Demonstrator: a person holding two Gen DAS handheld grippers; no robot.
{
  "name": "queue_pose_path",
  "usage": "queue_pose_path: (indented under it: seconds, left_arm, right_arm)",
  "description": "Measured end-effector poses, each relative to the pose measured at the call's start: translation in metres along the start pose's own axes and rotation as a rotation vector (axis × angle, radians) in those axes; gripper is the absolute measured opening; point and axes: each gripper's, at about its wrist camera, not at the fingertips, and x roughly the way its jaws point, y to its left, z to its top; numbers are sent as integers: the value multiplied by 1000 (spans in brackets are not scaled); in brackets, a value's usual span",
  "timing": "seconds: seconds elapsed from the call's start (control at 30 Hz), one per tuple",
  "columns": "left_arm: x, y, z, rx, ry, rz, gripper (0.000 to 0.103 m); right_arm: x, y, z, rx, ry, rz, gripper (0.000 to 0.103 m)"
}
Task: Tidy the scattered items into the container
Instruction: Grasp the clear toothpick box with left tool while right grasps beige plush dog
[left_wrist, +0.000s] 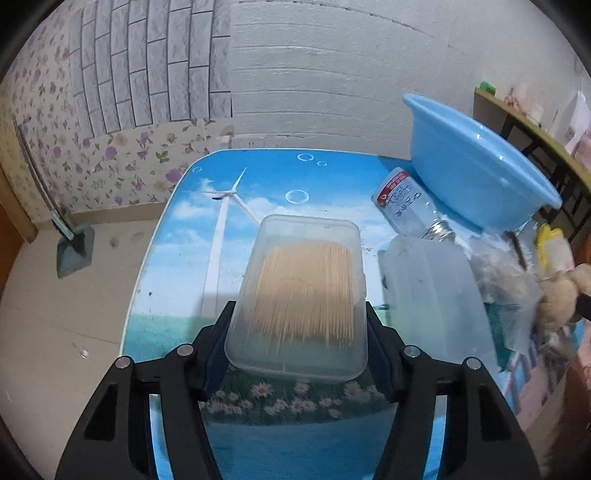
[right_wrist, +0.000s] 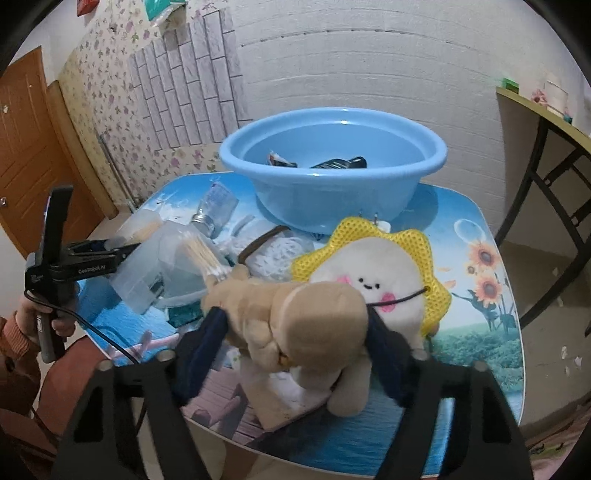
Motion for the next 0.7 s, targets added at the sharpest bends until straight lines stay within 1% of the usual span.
queue_pose_path:
  seconds: [0.03, 0.1, 0.23, 0.37, 0.47, 0.5, 0.6, 0.7]
  left_arm:
    - [-3, 1, -1, -12, -7, -6, 62]
    - [-9, 1, 0, -19, -20, -6, 62]
    - [-22, 0, 2, -24, -51, -3, 61]
    - [-38, -8, 9, -8, -73, -18, 59]
    - [-47, -19, 13, 25, -106, -24, 59]
    - [-48, -20, 14, 29, -109, -22, 59]
    - [-52, -21, 16, 18, -113, -29, 59]
    - [-66, -25, 22, 15, -139, -43, 59]
  right_arm:
    - [-1, 0, 0, -2, -4, -5, 57]
    - [-3, -3, 1, 9, -9, 11, 56]
    - [-8, -6, -1, 18, -19, 36, 55]
    - [-21, -8, 2, 40, -74, 48, 55]
    - [-33, -8, 7, 35, -127, 17, 55]
    - [-36, -9, 9, 42, -144, 20, 55]
    - [-40, -15, 14, 73, -162, 48, 55]
    - [-44, -19, 18, 81, -182, 42, 55]
